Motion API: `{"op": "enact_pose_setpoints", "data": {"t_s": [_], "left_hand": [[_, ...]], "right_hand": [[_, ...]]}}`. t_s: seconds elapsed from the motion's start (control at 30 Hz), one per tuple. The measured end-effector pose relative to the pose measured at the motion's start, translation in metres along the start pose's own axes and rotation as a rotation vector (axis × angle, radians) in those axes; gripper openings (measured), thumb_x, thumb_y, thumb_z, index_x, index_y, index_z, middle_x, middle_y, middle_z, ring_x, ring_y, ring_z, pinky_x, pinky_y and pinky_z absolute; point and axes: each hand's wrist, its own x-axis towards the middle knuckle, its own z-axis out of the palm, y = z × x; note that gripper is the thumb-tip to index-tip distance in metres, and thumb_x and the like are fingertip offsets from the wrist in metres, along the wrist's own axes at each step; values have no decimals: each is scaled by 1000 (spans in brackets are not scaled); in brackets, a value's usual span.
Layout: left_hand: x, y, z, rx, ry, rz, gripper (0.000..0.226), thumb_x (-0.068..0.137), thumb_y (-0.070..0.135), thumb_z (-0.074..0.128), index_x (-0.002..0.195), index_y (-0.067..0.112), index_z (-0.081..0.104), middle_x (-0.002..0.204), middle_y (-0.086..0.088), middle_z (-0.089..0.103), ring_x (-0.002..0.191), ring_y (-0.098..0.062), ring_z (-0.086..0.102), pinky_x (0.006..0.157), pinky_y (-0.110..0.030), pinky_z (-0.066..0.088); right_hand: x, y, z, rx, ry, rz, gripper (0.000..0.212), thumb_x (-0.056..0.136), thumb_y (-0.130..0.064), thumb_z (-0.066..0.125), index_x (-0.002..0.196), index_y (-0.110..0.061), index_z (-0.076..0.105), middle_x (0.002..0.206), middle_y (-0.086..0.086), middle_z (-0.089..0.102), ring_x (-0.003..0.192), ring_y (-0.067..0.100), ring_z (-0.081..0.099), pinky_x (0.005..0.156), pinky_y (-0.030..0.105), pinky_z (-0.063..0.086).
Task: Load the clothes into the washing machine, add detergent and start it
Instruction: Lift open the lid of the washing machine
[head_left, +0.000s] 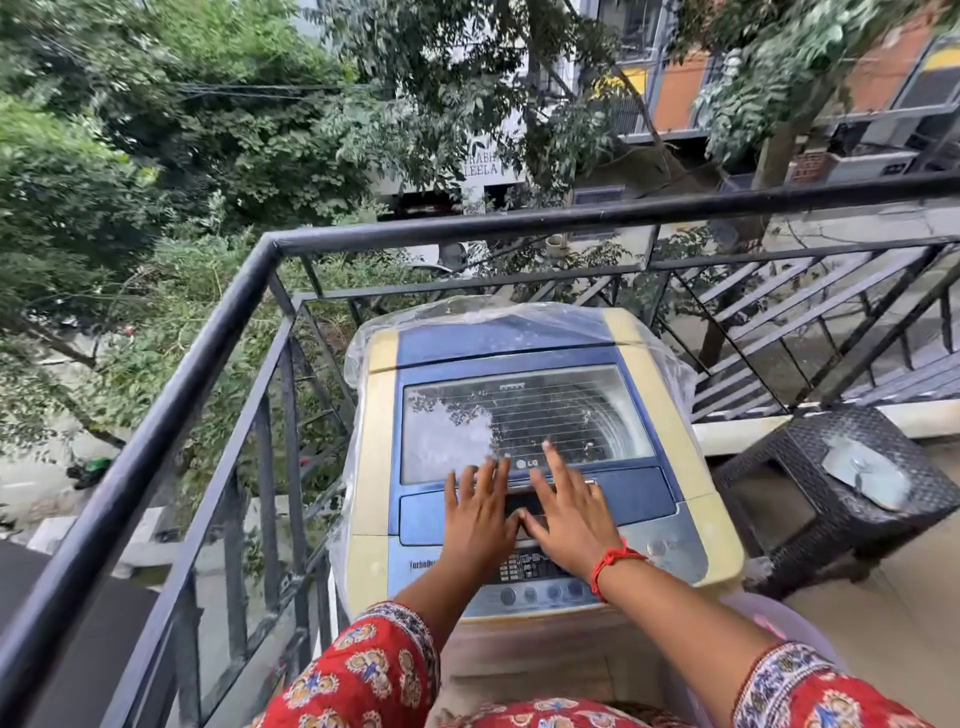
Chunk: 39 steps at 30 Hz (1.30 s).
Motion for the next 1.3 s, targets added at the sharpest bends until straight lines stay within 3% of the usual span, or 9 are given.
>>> {"op": "enact_pose_setpoints", "data": {"t_s": [0.1,0.27,0.33,0.57,0.7,0.8,0.93,1.17,1.3], "left_hand": [[-10,12,-2,-84,32,-4,47,76,45,55,117,22,50,113,1,57,97,-24,55,80,-39,50],[-13,17,3,-143,-42,72,12,84,25,51,91,17,55,87,-4,61,77,-27,60,62,-37,49],[-13,17,4,-145,-86,70,17,88,27,43,80,16,54,76,-6,60,69,-29,60,58,-38,46],[-6,19,-4,-218,-129,29,29,94,30,38,81,13,57,83,-10,63,80,-33,60,68,-42,44],[-8,19,-10,-245,-75,9,28,94,31,40,75,15,53,76,-6,60,75,-28,59,64,-40,43],[-4,19,-21,-257,-8,9,30,94,32,40,70,17,50,69,-3,57,68,-25,56,60,-38,41],[10,23,-54,-291,101,-24,36,94,35,42,63,18,49,61,0,58,61,-23,54,56,-37,39],[57,27,-119,-220,160,-119,52,95,48,40,63,12,59,65,-10,67,68,-33,64,50,-31,32],[85,29,-145,-156,171,-146,58,96,52,34,70,14,70,70,-11,69,74,-34,66,54,-31,36]], "right_hand": [[-6,2,9,-42,57,0,42,83,-50,56,113,-21,53,124,6,55,97,29,61,73,48,53],[-11,3,14,-39,60,-10,29,91,-43,36,91,-21,56,86,1,58,80,25,58,70,40,46],[-12,4,16,-25,27,-6,31,93,-42,34,83,-23,55,79,0,57,77,24,58,71,40,46],[-6,6,8,51,-116,29,40,93,-47,29,86,-20,57,87,2,62,89,26,59,81,41,44],[-2,8,-5,95,-145,37,36,95,-48,36,93,-20,59,95,2,63,99,25,57,89,41,41],[0,9,-23,139,-123,35,34,95,-49,35,82,-23,53,88,-2,60,94,22,56,90,42,42],[8,8,-57,165,-25,0,33,96,-48,33,73,-26,43,76,-5,53,85,21,56,88,42,42],[46,6,-111,97,239,-22,53,93,-50,19,67,-21,55,75,3,68,81,23,64,82,41,41],[71,6,-133,12,362,-56,57,95,-43,24,67,-17,65,68,5,70,71,25,68,68,37,43]]}}
